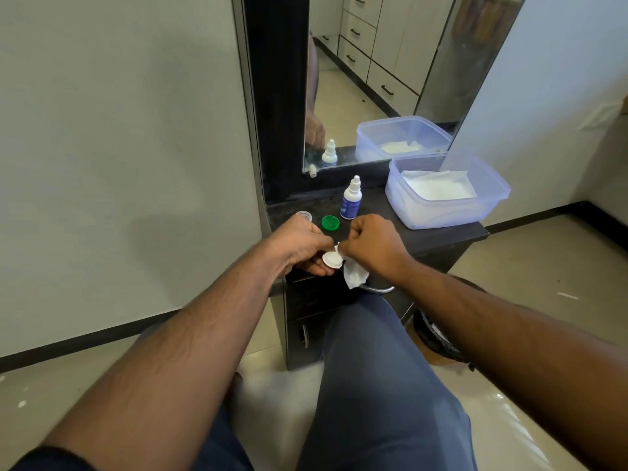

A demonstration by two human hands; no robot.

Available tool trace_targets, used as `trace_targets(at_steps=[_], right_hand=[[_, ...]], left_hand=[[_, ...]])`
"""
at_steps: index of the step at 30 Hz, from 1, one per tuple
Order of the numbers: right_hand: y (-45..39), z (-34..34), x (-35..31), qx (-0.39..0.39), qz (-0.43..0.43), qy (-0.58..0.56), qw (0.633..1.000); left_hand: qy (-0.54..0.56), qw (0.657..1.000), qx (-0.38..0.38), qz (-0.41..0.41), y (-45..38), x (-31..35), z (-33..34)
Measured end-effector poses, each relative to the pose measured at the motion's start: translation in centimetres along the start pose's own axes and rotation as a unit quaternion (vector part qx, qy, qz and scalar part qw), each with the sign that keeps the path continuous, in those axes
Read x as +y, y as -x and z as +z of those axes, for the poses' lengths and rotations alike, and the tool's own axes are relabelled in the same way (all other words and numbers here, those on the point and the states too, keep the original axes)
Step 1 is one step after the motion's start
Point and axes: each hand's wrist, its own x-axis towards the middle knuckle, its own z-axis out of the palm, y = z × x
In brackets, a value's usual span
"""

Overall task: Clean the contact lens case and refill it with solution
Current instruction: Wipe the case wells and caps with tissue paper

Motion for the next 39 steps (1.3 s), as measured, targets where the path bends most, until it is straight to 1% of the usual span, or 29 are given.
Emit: trace_targets(at_steps=[1, 3, 5, 8, 13, 15, 17, 20, 23, 24, 26, 27, 28, 29, 32, 35, 39], right_hand=[[-0.3, 0.0, -0.2, 0.001, 0.015, -0.01, 1.0], [-0.9, -0.3, -0.4, -0.023, 0.019, -0.008, 1.0], [-1.4, -0.8, -0.6, -0.054, 0.002, 0.006, 0.998], [-1.7, -1.2, -0.9, -0.088, -0.033, 0.058, 0.994], [-1.8, -2.5, 0.6, -0.154, -0.128, 0.045, 0.979], [-1.9, -3.2, 1.3, -0.182, -0.183, 0.072, 0.963], [-2.3, -3.8, 1.4, -0.202, -0.263, 0.145, 0.932], [-2.9, -4.7, 0.8, -0.232, -0.36, 0.278, 0.86], [-3.1, -5.1, 0.1, -0.204, -0.457, 0.399, 0.769], [-3.0, -5.2, 0.0, -0.194, -0.475, 0.432, 0.741], [-2.7, -5.3, -0.2, -0.176, -0.495, 0.485, 0.699], [-2.5, -5.3, 0.0, -0.159, -0.508, 0.494, 0.688], [-2.3, -5.2, 0.3, -0.14, -0.516, 0.49, 0.688], [-2.3, -5.0, 0.8, -0.119, -0.524, 0.475, 0.697], [-1.8, -4.0, 1.8, -0.075, -0.515, 0.436, 0.734], [-1.2, -3.4, 1.9, -0.071, -0.485, 0.426, 0.76], [-0.3, -2.7, 1.0, -0.103, -0.38, 0.441, 0.807]], left_hand=[[0.005, 1.0, 0.01, -0.002, 0.0, 0.0, 0.2], [0.018, 1.0, 0.023, -0.006, -0.1, 0.0, 0.4], [0.025, 0.999, 0.031, -0.009, -0.2, 0.1, 0.6], [0.033, 0.999, 0.038, -0.016, -0.2, 0.2, 0.7], [0.035, 0.998, 0.041, -0.013, -0.7, 0.0, 0.8], [0.033, 0.999, 0.037, -0.015, -1.0, 0.0, 0.8], [0.031, 0.999, 0.033, -0.018, -1.1, -0.1, 0.7], [0.026, 0.999, 0.022, -0.021, -1.2, -0.1, 0.6], [0.022, 0.999, 0.015, -0.022, -1.2, 0.0, 0.5], [0.022, 0.999, 0.014, -0.023, -1.1, 0.0, 0.4], [0.024, 0.999, 0.015, -0.025, -1.1, 0.1, 0.5], [0.021, 0.999, 0.018, -0.027, -1.1, 0.1, 0.5], [0.018, 0.999, 0.021, -0.028, -1.1, 0.1, 0.6], [0.016, 0.999, 0.025, -0.027, -1.2, 0.0, 0.7], [0.017, 0.999, 0.03, -0.022, -1.3, 0.0, 0.9], [0.023, 0.999, 0.03, -0.016, -1.3, -0.2, 0.9], [0.03, 0.999, 0.031, -0.009, -1.3, -0.4, 0.9]])
